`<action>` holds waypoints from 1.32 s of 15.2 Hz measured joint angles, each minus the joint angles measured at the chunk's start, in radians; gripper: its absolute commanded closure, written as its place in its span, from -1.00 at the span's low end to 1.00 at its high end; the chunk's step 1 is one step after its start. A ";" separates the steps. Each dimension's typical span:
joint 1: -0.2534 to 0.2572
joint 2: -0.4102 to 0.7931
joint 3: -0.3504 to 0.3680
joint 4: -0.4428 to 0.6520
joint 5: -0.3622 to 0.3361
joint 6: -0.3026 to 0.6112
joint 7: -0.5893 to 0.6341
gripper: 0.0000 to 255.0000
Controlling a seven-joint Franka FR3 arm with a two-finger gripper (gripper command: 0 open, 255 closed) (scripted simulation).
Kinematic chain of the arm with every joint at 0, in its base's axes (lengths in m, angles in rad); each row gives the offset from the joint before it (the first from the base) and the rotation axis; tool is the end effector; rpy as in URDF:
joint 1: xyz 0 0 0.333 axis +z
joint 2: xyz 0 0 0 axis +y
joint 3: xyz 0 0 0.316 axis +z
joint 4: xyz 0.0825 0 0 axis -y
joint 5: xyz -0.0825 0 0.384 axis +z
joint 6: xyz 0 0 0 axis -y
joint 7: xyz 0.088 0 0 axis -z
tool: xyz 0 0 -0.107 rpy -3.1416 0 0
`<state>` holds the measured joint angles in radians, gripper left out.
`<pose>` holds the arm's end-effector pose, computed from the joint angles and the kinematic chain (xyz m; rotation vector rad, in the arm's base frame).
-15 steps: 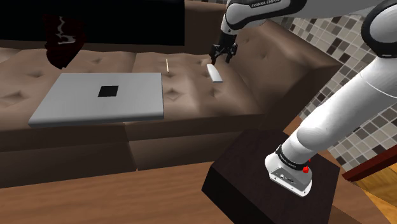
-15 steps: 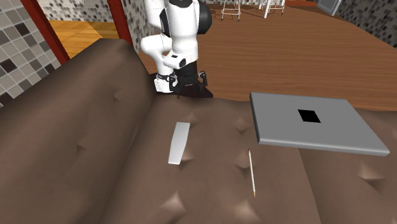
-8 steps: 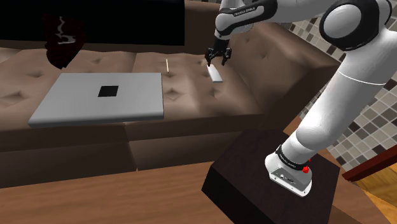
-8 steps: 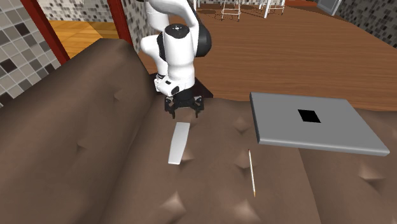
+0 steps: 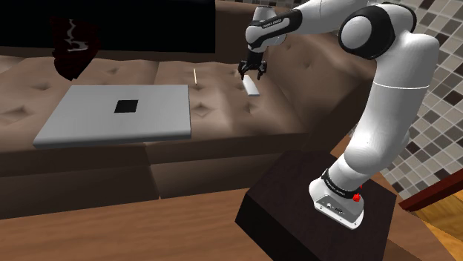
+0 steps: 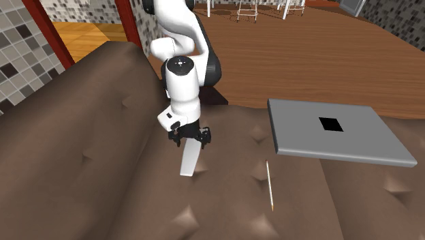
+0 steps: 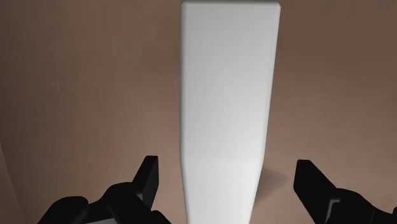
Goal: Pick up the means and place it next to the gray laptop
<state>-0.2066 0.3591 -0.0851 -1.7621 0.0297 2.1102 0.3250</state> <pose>0.6199 -0.1801 0.3621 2.9841 -0.9671 -0.0149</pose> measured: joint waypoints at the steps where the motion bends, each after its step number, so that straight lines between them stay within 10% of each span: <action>1: -0.001 0.010 0.000 0.004 0.001 0.006 0.001 -1.00; 12: -0.003 0.048 0.001 -0.021 0.005 0.068 -0.001 -1.00; 13: -0.003 0.048 0.001 -0.021 0.005 0.068 -0.001 1.00; 20: -0.003 0.048 0.001 -0.021 0.005 0.068 -0.001 1.00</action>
<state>-0.2096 0.4074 -0.0844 -1.7827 0.0348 2.1785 0.3237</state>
